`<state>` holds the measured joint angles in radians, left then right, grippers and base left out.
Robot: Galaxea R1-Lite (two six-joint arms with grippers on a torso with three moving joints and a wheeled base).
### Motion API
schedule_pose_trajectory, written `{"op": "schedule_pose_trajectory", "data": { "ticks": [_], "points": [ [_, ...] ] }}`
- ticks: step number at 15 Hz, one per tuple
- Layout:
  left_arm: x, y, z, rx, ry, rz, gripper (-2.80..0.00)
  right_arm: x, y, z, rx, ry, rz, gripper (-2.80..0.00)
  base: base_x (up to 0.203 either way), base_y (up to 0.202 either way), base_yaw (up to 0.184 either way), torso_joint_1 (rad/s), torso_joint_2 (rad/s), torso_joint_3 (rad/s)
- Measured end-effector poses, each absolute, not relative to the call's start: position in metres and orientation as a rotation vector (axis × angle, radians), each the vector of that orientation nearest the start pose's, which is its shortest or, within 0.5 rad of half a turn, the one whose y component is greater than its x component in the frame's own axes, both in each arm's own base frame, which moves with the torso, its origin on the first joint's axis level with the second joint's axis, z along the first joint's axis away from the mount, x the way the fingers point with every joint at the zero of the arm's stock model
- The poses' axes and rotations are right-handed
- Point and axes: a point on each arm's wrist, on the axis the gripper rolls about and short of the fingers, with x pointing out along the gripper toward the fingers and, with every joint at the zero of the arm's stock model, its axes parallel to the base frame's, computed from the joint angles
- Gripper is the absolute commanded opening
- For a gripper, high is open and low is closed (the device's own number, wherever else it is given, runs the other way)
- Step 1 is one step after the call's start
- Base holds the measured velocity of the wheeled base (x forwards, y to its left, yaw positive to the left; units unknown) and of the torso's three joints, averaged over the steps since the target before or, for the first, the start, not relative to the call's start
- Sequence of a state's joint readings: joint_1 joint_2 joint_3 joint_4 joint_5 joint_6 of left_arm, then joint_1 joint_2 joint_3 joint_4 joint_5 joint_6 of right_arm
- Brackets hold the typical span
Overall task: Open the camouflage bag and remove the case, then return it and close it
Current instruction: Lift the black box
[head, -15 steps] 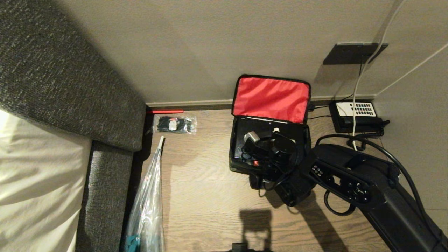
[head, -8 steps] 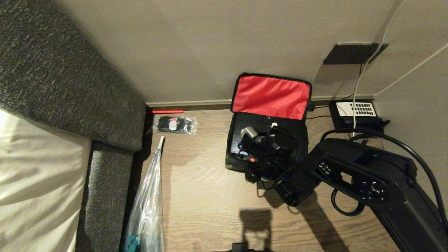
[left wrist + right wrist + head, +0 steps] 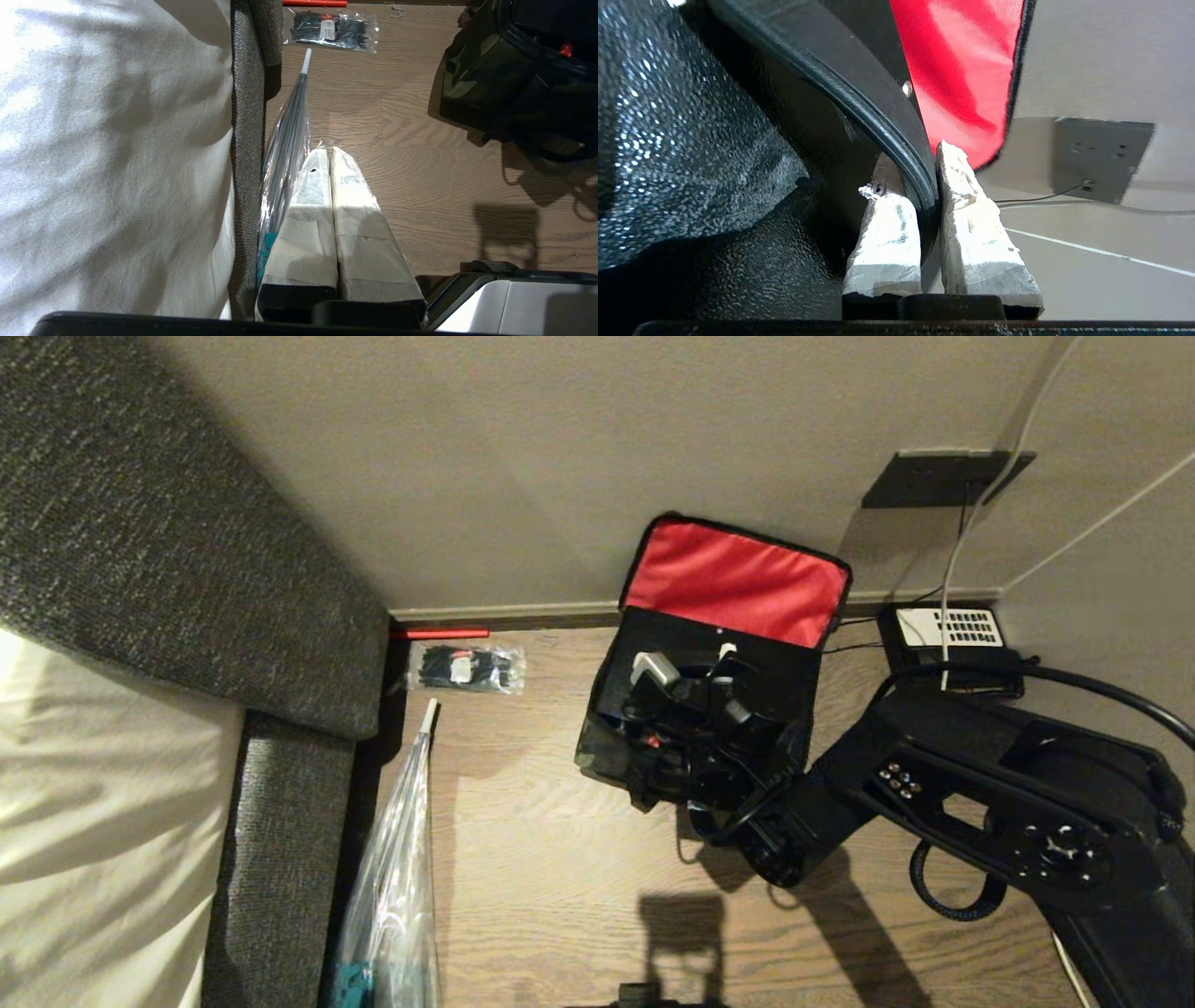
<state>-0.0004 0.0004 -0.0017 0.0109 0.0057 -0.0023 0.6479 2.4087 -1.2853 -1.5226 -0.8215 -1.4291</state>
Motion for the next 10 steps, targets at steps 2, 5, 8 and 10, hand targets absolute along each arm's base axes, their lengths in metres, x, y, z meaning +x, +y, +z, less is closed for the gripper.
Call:
{"op": "schedule_pose_trajectory", "data": {
  "ticks": [2,5,8,10],
  "points": [
    [-0.023,0.0,0.075,-0.003,0.009,0.005,-2.8,0.37,0.261,0.115,-1.142,-0.114,-0.347,-2.8,0.0,0.0,0.0,0.0,0.0,0.0],
    [-0.023,0.0,0.075,-0.003,0.01,0.005,-2.8,0.371,0.261,0.111,-1.133,-0.101,-0.348,-2.8,0.0,0.0,0.0,0.0,0.0,0.0],
    [-0.023,0.0,0.075,-0.003,0.009,0.005,-2.8,0.373,0.263,0.105,-1.105,-0.101,-0.341,-2.8,0.0,0.0,0.0,0.0,0.0,0.0],
    [-0.023,0.0,0.075,-0.003,0.01,0.006,-2.8,0.378,0.263,0.098,-1.099,-0.097,-0.341,-2.8,0.0,0.0,0.0,0.0,0.0,0.0]
  ]
}}
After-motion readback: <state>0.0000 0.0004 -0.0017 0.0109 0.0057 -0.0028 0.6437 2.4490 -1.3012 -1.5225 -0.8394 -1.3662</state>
